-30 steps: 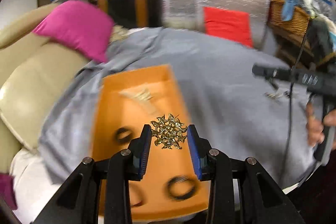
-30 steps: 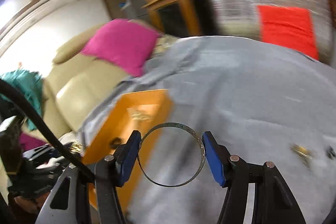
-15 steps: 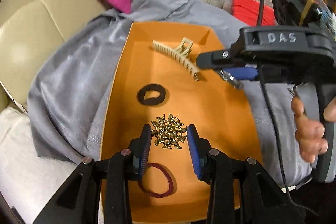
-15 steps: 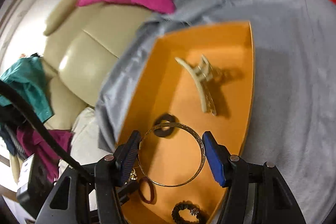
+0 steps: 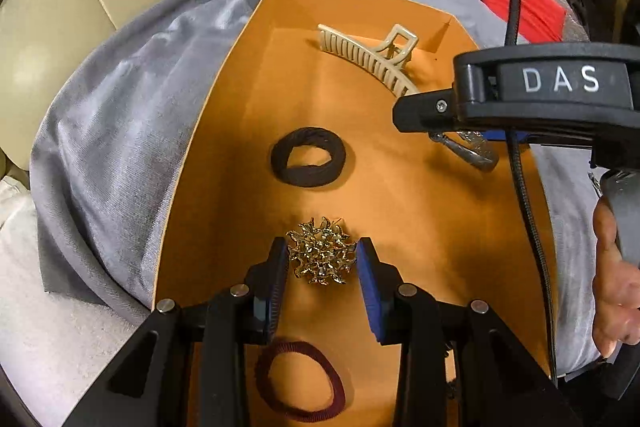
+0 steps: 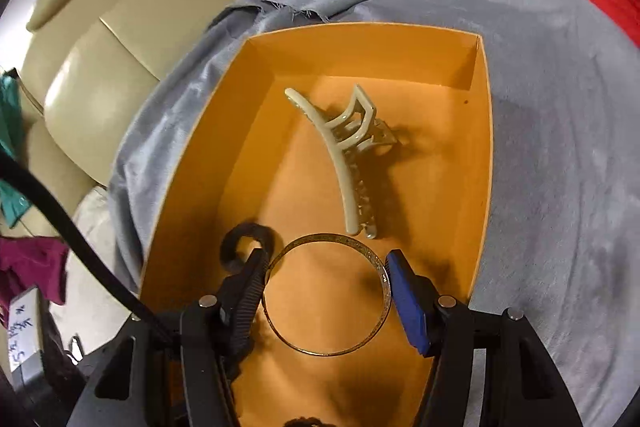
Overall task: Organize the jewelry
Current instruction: 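Carry the gold cluster and silver bangle over the orange box, then open the left gripper over the box while the right gripper releases the bangle, then move both grippers back to the items on the bed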
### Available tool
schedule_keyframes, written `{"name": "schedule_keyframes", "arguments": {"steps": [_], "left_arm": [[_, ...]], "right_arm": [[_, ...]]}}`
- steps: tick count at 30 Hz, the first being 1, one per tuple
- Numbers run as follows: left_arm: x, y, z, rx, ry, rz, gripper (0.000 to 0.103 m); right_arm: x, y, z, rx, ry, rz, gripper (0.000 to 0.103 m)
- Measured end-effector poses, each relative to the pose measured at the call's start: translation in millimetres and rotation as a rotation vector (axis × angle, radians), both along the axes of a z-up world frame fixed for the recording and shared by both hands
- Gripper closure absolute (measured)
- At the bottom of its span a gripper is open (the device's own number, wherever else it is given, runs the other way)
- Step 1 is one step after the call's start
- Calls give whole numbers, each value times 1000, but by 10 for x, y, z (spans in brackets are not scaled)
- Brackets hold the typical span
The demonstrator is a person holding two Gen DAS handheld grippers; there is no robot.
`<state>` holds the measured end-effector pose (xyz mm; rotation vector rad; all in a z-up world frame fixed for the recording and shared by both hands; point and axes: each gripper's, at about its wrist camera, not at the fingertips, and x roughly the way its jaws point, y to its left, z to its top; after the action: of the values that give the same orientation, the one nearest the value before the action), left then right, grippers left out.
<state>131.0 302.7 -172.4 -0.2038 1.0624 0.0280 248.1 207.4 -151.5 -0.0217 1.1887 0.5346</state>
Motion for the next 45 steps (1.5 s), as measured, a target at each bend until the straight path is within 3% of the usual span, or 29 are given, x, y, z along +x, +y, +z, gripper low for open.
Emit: {"name": "schedule_keyframes", "arguments": {"steps": [10,17,25,27,30,37,45], "left_arm": [[49,28,-68,-2,28,29,67],[24,5,-13,11,10,35,67],[-44,-71,244,26,-46,42,62],[-75,-176,381,52,-77,34,56],[-82,-371,572,82,-119,4,55],[-85,-1205,1028,130,-220,-141,45],[90,-2286,1054,151,-210,-293,44]], "right_arm": [[-15,18,8,4,27,47,34],[-25,-221,111,132,49,-4,31],[-90,-845,543,296,-69,-87,31],[-106,-1040,633,307,-98,-117,31],[-140,-1425,698,324,-123,-166,38],[-284,-2412,602,327,-137,-302,41],[-557,-3938,369,412,-124,-516,41]]}}
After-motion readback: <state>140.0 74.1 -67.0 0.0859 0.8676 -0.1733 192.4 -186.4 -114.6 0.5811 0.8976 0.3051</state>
